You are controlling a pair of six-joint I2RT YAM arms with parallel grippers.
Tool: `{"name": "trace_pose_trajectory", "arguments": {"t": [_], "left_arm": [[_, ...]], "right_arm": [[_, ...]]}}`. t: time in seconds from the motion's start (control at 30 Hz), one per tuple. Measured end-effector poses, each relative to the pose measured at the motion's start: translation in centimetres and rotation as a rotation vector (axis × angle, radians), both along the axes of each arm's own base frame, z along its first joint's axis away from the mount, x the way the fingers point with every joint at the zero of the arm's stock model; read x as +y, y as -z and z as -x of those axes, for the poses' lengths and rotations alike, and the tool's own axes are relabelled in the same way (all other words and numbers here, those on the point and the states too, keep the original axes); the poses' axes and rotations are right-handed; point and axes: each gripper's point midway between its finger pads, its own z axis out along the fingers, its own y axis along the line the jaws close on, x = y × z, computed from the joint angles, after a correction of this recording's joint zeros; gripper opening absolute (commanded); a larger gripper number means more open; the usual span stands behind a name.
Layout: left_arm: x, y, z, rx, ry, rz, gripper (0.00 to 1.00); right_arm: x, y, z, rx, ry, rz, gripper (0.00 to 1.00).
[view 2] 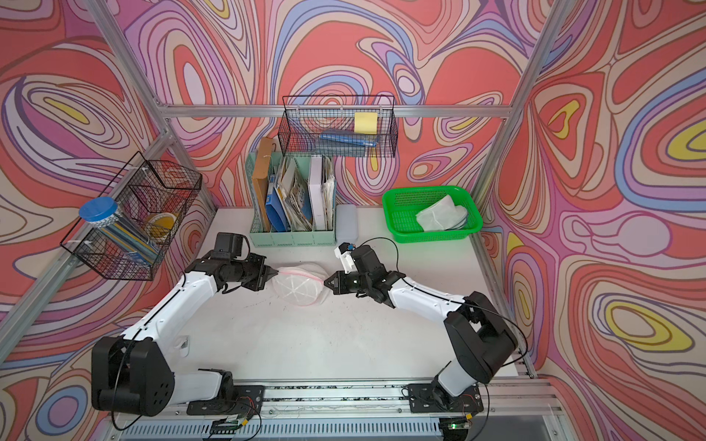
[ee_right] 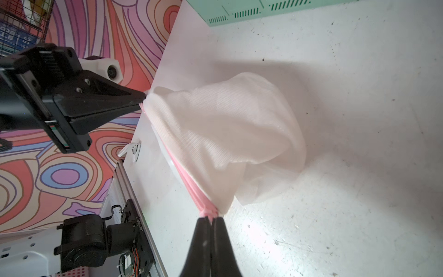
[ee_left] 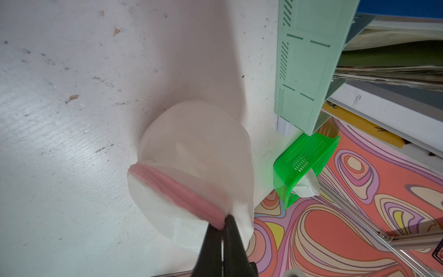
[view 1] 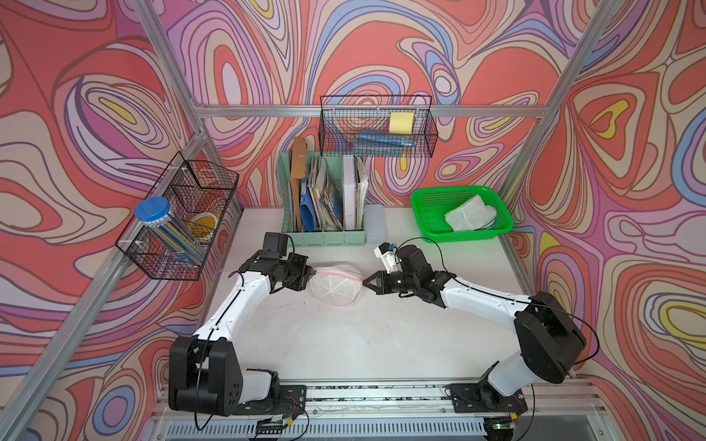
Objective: Turn the laundry bag inside out
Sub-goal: Zip the zipper on the laundry bag, then pick up the laundry bag and place it in the bin.
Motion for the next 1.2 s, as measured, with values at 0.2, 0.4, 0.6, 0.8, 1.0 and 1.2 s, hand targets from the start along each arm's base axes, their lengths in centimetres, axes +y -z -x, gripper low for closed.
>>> {"name": "trace_pose_trajectory", "arguments": {"t": [0.2, 0.4, 0.6, 0.8, 1.0, 1.2], "left_arm": [[2.1, -2.3, -0.1, -0.018, -0.028, -0.125, 0.00], [4.5, -3.5, -2.0, -0.018, -0.020, -0.255, 0.15], [5.8, 0.9, -4.8, 0.087, 0.049, -0.339, 0.58], [6.8, 1.1, -5.7, 0.092, 0.110, -0.422, 0.71], [7.5, -1.4, -6.7, -0.001, 0.191, -0.521, 0.88], [8.3, -3.3, -4.8, -0.083, 0.302, -0.654, 0.99]], "right_arm": [[2.2, -0.6, -1.5, 0.007, -0.044, -0.040, 0.00], [5.4, 0.6, -4.7, 0.041, -0.067, -0.049, 0.00], [5.6, 5.4, -6.3, 0.153, -0.033, 0.033, 0.11], [5.1, 8.8, -8.7, 0.215, 0.031, 0.112, 0.48], [3.3, 7.5, -11.8, 0.145, 0.111, 0.159, 0.66], [-3.1, 3.6, -14.4, 0.008, 0.271, 0.258, 0.98]]}}
